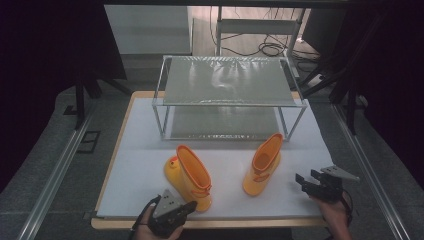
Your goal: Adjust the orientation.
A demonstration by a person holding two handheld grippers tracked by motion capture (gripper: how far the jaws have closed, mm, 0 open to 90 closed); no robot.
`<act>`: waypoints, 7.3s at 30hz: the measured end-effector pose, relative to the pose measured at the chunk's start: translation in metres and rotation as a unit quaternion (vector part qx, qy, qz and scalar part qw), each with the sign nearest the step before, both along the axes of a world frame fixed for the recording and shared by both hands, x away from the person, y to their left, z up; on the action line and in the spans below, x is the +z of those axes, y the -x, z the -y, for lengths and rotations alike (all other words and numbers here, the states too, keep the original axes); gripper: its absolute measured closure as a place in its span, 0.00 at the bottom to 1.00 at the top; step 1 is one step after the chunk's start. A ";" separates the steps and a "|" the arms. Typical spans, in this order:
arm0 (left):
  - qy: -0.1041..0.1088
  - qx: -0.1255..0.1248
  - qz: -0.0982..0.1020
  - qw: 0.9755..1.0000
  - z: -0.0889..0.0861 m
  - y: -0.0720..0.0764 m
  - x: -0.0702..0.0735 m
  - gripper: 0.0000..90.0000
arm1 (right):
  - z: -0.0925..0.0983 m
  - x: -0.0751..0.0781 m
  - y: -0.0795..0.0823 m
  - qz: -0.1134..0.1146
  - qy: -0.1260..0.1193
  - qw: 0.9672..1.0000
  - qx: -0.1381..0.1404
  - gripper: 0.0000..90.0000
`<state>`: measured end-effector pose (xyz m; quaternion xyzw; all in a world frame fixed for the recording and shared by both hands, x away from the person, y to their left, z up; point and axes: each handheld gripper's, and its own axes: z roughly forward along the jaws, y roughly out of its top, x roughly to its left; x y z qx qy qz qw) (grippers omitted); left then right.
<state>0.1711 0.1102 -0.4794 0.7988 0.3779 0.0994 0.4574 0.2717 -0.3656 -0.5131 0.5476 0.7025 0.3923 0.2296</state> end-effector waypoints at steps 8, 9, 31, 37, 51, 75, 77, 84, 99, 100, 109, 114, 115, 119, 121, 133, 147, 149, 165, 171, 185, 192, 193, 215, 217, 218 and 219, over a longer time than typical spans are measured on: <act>-0.029 0.001 0.025 0.999 0.041 -0.006 -0.009 1.00 | 0.004 0.000 0.000 0.001 -0.005 1.000 -0.007 0.35; -0.029 0.003 0.027 0.999 0.044 -0.008 -0.009 1.00 | 0.004 0.000 0.000 0.001 -0.005 1.000 -0.008 0.35; -0.028 0.051 0.023 0.998 -0.022 -0.008 -0.009 1.00 | 0.005 -0.001 0.001 0.002 -0.003 1.000 -0.011 0.35; -0.020 0.081 0.016 0.996 -0.053 -0.010 -0.009 1.00 | 0.003 -0.002 0.000 0.000 -0.001 1.000 -0.007 0.35; 0.011 0.135 -0.005 0.991 -0.097 -0.019 -0.012 0.99 | 0.003 -0.004 -0.001 -0.005 0.001 1.000 -0.005 0.35; -0.011 0.009 -0.040 0.999 -0.014 -0.047 -0.004 0.65 | 0.009 -0.005 0.000 -0.006 0.001 1.000 -0.006 0.35; -0.013 0.002 -0.046 0.999 -0.011 -0.049 -0.003 0.62 | 0.009 -0.004 0.000 -0.005 -0.001 1.000 -0.008 0.35; -0.011 -0.032 -0.071 0.997 -0.004 -0.057 0.002 0.57 | 0.011 -0.004 -0.001 -0.006 -0.002 1.000 -0.011 0.35; -0.008 -0.142 -0.156 0.977 0.036 -0.084 0.056 0.55 | 0.009 -0.003 0.000 -0.009 0.001 1.000 -0.007 0.35; -0.008 -0.146 -0.159 0.977 0.039 -0.085 0.061 0.55 | 0.009 -0.004 0.000 -0.008 0.000 1.000 -0.007 0.35; -0.008 -0.178 -0.168 0.970 0.070 -0.100 0.108 0.55 | 0.009 -0.004 0.000 -0.009 0.002 1.000 -0.006 0.35; -0.008 -0.180 -0.177 0.968 0.083 -0.115 0.124 0.55 | 0.009 -0.003 0.000 -0.009 0.004 1.000 -0.004 0.35; -0.007 -0.179 -0.178 0.968 0.085 -0.118 0.126 0.55 | 0.009 -0.003 0.000 -0.010 0.003 1.000 -0.005 0.35; -0.002 -0.179 -0.183 0.967 0.090 -0.126 0.131 0.55 | 0.010 -0.003 0.000 -0.008 0.001 1.000 -0.006 0.35; 0.001 -0.175 -0.184 0.967 0.096 -0.134 0.137 0.55 | 0.010 -0.003 0.000 -0.008 -0.001 1.000 -0.007 0.35; -0.012 -0.166 -0.196 0.966 0.120 -0.161 0.153 0.55 | 0.011 -0.003 0.000 -0.010 -0.001 1.000 -0.007 0.35; -0.059 -0.168 -0.216 0.960 0.164 -0.189 0.153 0.56 | 0.011 -0.004 0.000 -0.016 -0.003 1.000 -0.008 0.35; -0.072 -0.161 -0.224 0.958 0.172 -0.196 0.149 0.57 | 0.011 -0.004 0.000 -0.018 -0.005 1.000 -0.009 0.35; -0.144 -0.146 -0.251 0.946 0.210 -0.218 0.128 0.77 | 0.017 -0.004 0.000 -0.018 -0.008 1.000 -0.013 0.35; -0.154 -0.137 -0.240 0.949 0.212 -0.216 0.129 0.94 | 0.017 -0.005 -0.001 -0.019 -0.007 1.000 -0.014 0.35; -0.110 -0.148 -0.237 0.954 0.197 -0.212 0.153 0.96 | 0.018 -0.004 -0.001 -0.014 -0.012 1.000 -0.021 0.35; -0.121 -0.146 -0.213 0.958 0.165 -0.192 0.174 0.96 | 0.016 -0.003 0.000 -0.013 -0.010 1.000 -0.017 0.35; -0.121 -0.146 -0.213 0.958 0.165 -0.192 0.174 0.96 | 0.016 -0.003 0.000 -0.013 -0.010 1.000 -0.017 0.35; -0.143 -0.145 -0.197 0.959 0.057 -0.151 0.164 0.96 | 0.009 -0.005 -0.001 -0.018 -0.005 1.000 -0.011 0.35; -0.148 -0.144 -0.194 0.959 0.048 -0.148 0.163 0.96 | 0.010 -0.005 -0.001 -0.019 -0.003 1.000 -0.010 0.35; -0.148 -0.143 -0.193 0.959 0.044 -0.146 0.162 0.96 | 0.010 -0.005 -0.001 -0.020 -0.004 1.000 -0.010 0.35; -0.147 -0.141 -0.192 0.960 0.039 -0.145 0.162 0.96 | 0.010 -0.006 -0.001 -0.020 -0.003 1.000 -0.010 0.35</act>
